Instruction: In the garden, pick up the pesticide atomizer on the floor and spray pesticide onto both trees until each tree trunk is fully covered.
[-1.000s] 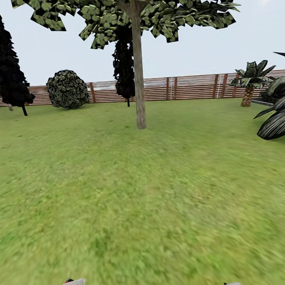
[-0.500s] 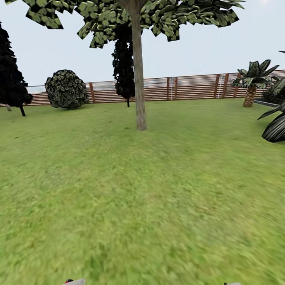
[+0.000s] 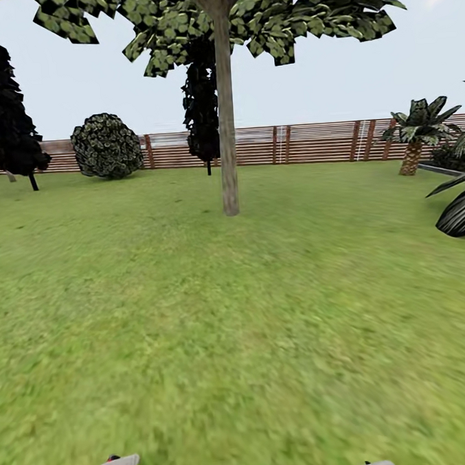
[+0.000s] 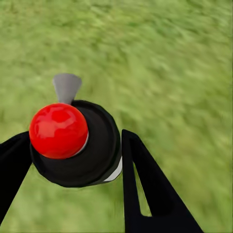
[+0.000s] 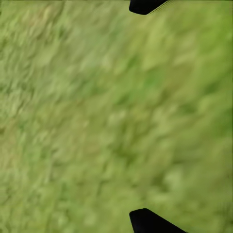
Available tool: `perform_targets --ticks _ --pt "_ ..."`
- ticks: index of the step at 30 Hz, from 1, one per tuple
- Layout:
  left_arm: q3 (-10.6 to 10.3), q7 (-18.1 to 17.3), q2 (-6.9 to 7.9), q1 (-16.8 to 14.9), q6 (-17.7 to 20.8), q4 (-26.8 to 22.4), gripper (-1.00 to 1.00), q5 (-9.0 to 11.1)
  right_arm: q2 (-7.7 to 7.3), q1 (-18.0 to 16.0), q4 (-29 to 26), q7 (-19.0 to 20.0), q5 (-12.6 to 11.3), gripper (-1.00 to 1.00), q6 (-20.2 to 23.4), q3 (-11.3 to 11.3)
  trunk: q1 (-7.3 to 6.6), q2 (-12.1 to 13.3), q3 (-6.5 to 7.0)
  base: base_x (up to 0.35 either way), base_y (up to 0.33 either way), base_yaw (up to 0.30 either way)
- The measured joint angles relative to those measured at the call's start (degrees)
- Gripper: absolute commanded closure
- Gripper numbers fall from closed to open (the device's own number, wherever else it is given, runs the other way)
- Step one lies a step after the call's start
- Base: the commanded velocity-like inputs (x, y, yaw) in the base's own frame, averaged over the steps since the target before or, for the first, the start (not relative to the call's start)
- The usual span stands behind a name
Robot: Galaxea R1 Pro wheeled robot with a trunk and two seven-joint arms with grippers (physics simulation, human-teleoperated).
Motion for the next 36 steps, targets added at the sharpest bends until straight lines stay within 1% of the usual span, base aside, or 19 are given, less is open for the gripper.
perform_targets --ticks 36 --pt "0.0 0.0 0.07 0.0 0.0 0.0 1.00 0.0 -0.09 0.0 0.0 0.0 0.0 -1.00 -0.1 -0.1 0.00 0.0 0.00 0.339 0.000 0.000"
